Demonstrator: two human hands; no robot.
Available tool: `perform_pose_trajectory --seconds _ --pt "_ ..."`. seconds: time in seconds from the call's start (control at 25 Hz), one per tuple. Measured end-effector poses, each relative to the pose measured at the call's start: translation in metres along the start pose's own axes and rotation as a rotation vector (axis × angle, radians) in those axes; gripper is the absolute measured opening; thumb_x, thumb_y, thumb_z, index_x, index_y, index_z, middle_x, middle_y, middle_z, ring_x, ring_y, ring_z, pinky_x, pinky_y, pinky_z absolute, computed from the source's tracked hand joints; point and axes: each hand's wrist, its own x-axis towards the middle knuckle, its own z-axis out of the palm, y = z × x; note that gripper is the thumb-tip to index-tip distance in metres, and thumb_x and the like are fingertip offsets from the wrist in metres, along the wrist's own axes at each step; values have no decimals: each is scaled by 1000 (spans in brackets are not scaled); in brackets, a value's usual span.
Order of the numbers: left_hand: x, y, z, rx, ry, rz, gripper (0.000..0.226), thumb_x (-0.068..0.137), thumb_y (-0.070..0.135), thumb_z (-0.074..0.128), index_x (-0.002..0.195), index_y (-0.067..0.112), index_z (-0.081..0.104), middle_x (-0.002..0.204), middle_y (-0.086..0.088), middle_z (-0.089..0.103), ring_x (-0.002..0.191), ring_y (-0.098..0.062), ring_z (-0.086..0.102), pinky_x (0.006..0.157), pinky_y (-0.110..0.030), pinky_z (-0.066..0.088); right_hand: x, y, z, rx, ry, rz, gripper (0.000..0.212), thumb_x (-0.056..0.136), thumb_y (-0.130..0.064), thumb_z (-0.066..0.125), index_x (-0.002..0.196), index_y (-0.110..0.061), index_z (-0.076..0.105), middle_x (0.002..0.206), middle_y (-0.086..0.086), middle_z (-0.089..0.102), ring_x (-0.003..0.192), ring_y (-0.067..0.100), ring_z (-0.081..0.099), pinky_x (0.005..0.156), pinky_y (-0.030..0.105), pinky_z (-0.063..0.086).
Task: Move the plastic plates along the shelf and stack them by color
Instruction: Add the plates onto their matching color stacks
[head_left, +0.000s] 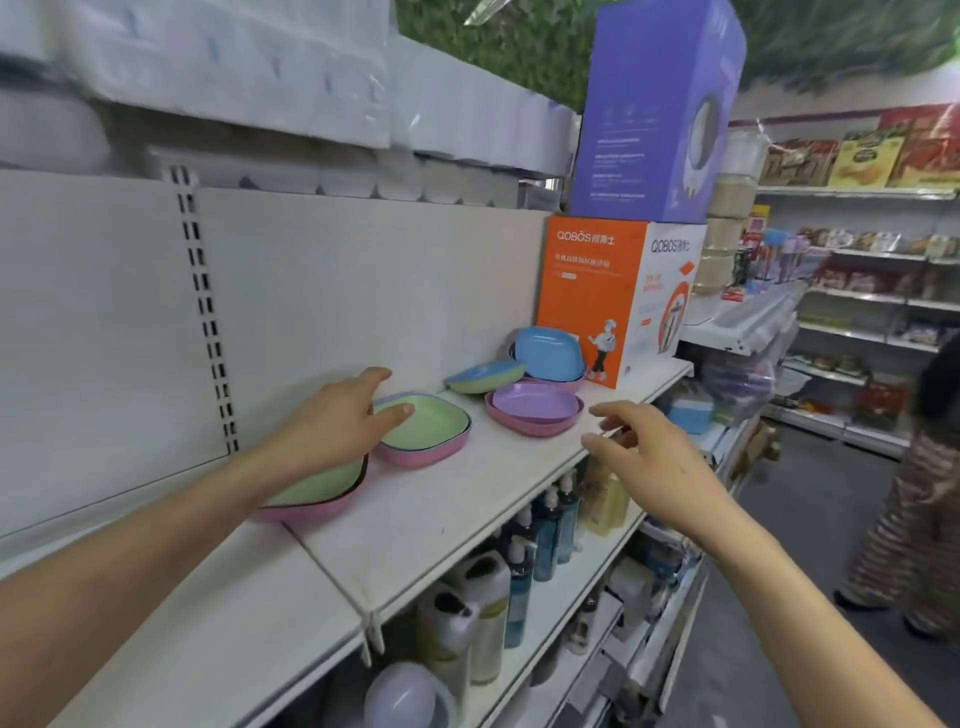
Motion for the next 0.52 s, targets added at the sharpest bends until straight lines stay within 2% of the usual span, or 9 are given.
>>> perform_pose_trajectory --seconds 0.16,0.32,0.44,0.52 --pt "34 -12 13 44 3 -77 64 96 60 53 150 27 43 88 8 61 89 -19 60 80 -35 46 58 25 19 36 -49 -19 39 98 -47 61 135 -33 59 118 -12 57 93 0 60 77 26 50" --pt "52 -21 14 77 71 -173 57 95 57 58 143 26 51 87 7 60 84 -15 59 74 -33 43 128 39 40 42 -73 -107 38 98 -42 62 133 -27 62 117 -9 59 94 3 60 83 30 46" --pt "54 -24 11 146 57 -244 53 94 55 61 138 27 55 88 8 61 85 -16 59 76 -32 45 173 38 60 59 -122 -175 35 98 -39 63 130 -27 64 116 -6 62 93 9 64 82 30 46" --pt "54 -25 4 208 99 -300 48 94 52 62 134 27 58 92 7 62 89 -18 59 80 -33 48 196 30 74 81 -177 -250 30 98 -35 64 126 -25 67 109 -8 66 85 9 63 77 30 45"
